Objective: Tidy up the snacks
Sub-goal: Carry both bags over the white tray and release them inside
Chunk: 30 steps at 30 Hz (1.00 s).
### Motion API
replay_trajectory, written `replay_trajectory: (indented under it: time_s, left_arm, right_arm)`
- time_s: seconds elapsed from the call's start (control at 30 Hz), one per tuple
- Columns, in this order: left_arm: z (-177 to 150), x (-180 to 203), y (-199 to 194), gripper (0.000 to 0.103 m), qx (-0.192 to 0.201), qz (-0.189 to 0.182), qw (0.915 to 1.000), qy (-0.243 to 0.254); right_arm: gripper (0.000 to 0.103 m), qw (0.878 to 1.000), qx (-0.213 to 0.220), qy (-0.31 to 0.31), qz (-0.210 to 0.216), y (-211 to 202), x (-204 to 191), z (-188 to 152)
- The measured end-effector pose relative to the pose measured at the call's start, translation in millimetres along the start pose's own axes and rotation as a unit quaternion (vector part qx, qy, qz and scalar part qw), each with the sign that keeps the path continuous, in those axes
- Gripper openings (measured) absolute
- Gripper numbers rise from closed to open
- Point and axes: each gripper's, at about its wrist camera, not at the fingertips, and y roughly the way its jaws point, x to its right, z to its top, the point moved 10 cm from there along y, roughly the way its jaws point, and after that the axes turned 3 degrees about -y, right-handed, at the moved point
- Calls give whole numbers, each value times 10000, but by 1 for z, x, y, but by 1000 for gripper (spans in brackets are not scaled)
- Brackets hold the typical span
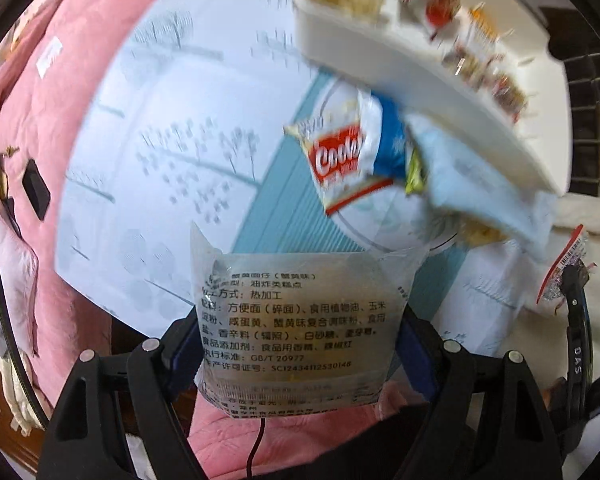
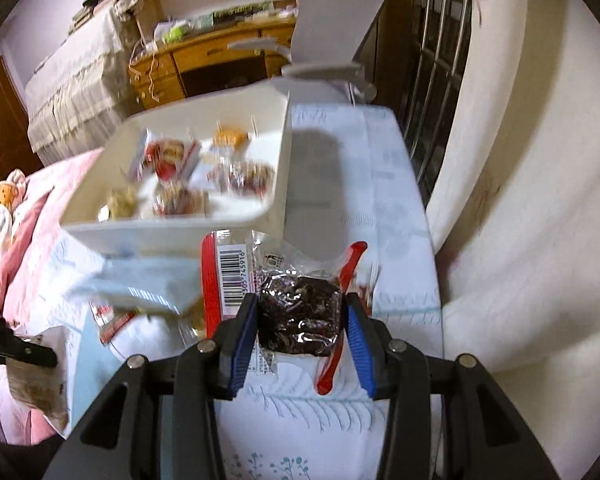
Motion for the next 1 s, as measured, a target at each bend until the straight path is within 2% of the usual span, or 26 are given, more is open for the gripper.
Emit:
replay_trajectory:
  time_s: [0.03,0.1,0.17,0.27,0.43,0.73,1.0]
  left_arm:
    - [-10,-5,-3,82,56,-7,10000,44]
    - [11,-8,-25,82,202,-42,9997,160]
    - [8,-9,-40,82,349,-100,9989,285]
    - [20,-7,-75,82,645,-170,9966,490]
    - [54,5,-121,82,1029,-192,9901,940]
    - [109,34,-144,82,1263,-228,9797,1540]
    - [142,70,-137,82,1398,-658,9654,2100]
  right_arm:
    - [43,10000,67,-4,-14,-4,-1,5]
    - [43,9998,211,-25,-63,-11,-6,19]
    - [43,9994,336,-45,-83,-16,-9,30]
    - [43,9986,507,-72,-119,-23,-20,46]
    - [43,9972,741,-33,-130,-32,-40,70]
    - [43,9944,1049,50,-145,-32,-70,107]
    - [45,9941,1029,209,-259,-9,-83,124]
